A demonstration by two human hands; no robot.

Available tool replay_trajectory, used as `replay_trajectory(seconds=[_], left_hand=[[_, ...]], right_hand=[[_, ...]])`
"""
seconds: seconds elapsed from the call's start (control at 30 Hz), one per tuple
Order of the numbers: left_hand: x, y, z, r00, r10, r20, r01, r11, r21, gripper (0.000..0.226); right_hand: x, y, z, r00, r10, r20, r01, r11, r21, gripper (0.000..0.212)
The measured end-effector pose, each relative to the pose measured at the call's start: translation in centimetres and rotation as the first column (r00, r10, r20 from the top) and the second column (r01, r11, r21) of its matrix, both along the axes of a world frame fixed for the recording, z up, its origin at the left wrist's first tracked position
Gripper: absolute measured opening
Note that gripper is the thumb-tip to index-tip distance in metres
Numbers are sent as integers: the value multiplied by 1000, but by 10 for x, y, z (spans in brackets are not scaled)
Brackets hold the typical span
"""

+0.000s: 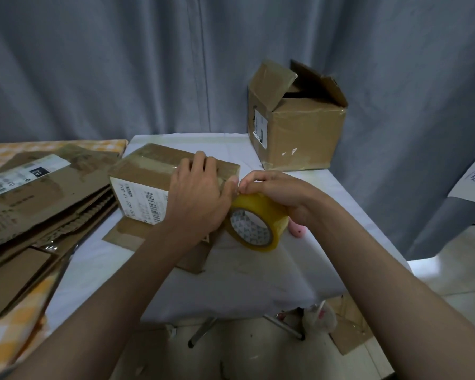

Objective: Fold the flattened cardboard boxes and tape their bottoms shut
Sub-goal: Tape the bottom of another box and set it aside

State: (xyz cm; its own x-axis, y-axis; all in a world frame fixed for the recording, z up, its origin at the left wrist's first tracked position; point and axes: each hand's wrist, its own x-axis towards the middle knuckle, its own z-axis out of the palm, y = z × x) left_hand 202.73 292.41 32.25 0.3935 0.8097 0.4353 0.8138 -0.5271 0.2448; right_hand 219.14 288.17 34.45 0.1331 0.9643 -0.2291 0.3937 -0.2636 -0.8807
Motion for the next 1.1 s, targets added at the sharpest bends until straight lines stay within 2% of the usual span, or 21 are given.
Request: replay_trajectory(seconds=[0.1, 0.33, 0.5, 0.6, 0.77, 0.8, 0.87, 0.93, 0.97, 1.03, 1.1], left_hand=[[0, 1, 1, 999, 7, -37, -7, 1000, 5, 45], [0, -1, 3, 996, 20, -89, -19, 1000, 10, 45], [-1, -2, 3, 991, 6, -130, -3, 1000, 18, 51], [0, -1, 2, 978, -33, -206, 26, 999, -37, 60], [5, 2, 9, 959, -99, -265, 56, 985, -164, 58], [4, 3, 13, 961, -131, -244, 87, 979, -184, 57], [1, 4, 20, 977, -191, -94, 165, 960, -226, 53], [-1, 2, 26, 959, -255, 125, 275, 945, -178, 44], [-1, 0, 29, 936, -297, 188, 324, 937, -129, 40], [2, -8, 33, 893, -368, 259, 400, 913, -84, 30], [5, -14, 36, 873, -359, 330, 409, 908, -94, 18]], right_hand=[[0, -1, 0, 1000, -10, 17, 10, 1000, 4, 10], [10, -12, 4, 996, -80, 27, 80, 997, 2, 9], [18, -25, 2, 982, -181, -60, 179, 983, -29, 4], [22, -33, 4, 977, -168, -133, 171, 985, 14, 5], [25, -45, 10, 967, -136, -215, 153, 986, 63, 10], [24, -48, 11, 967, -126, -221, 146, 986, 80, 11], [23, -53, 13, 965, -107, -239, 139, 983, 123, 11], [19, -57, 13, 964, -88, -252, 133, 977, 169, 11], [17, -58, 14, 966, -79, -247, 128, 973, 189, 11], [12, -58, 15, 972, -62, -227, 114, 968, 222, 9], [8, -58, 15, 974, -59, -220, 116, 961, 253, 8]])
